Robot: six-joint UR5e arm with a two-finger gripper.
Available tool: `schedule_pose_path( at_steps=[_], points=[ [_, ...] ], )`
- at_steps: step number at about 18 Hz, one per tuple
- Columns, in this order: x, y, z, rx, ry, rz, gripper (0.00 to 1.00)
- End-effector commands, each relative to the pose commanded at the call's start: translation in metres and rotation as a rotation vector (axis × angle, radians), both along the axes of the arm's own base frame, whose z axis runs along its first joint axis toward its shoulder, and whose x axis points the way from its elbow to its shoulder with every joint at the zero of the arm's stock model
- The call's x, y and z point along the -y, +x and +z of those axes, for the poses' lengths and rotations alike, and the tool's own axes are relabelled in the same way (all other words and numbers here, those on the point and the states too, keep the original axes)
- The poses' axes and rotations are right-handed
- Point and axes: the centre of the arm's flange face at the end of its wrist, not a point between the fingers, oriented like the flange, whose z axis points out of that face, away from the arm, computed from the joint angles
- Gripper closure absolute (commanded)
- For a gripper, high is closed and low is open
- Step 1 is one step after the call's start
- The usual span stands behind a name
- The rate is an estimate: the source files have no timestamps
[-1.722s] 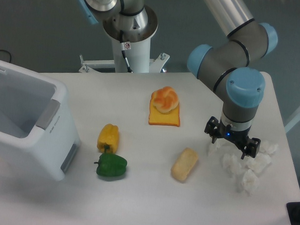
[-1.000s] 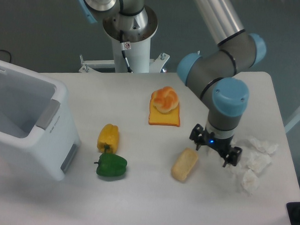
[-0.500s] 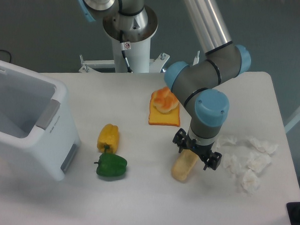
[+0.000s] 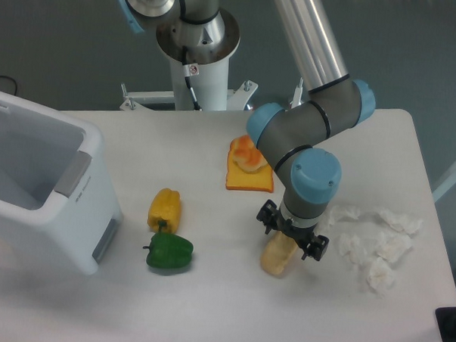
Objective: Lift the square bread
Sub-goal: 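Lower the gripper around the bread roll and close on it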
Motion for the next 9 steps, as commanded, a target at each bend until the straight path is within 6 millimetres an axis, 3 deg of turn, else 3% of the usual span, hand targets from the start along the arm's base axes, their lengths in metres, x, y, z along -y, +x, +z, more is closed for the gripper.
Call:
schedule_pose_path(
  at_steps=[3,5,7,9],
  points=[
    [-0.0008,-0.0015,0.0001,-0.003,0.000,0.000,0.02],
    [-0.0019,-0.0009,-0.0026,-0.006,-0.007,0.000,0.17],
    [-0.0021,-0.0012,-0.0010,-0.009,-0.005,-0.002,0.39],
    [-0.0025,-0.0034,0.0055,-0.018,0.003,0.000,0.52]
  ],
)
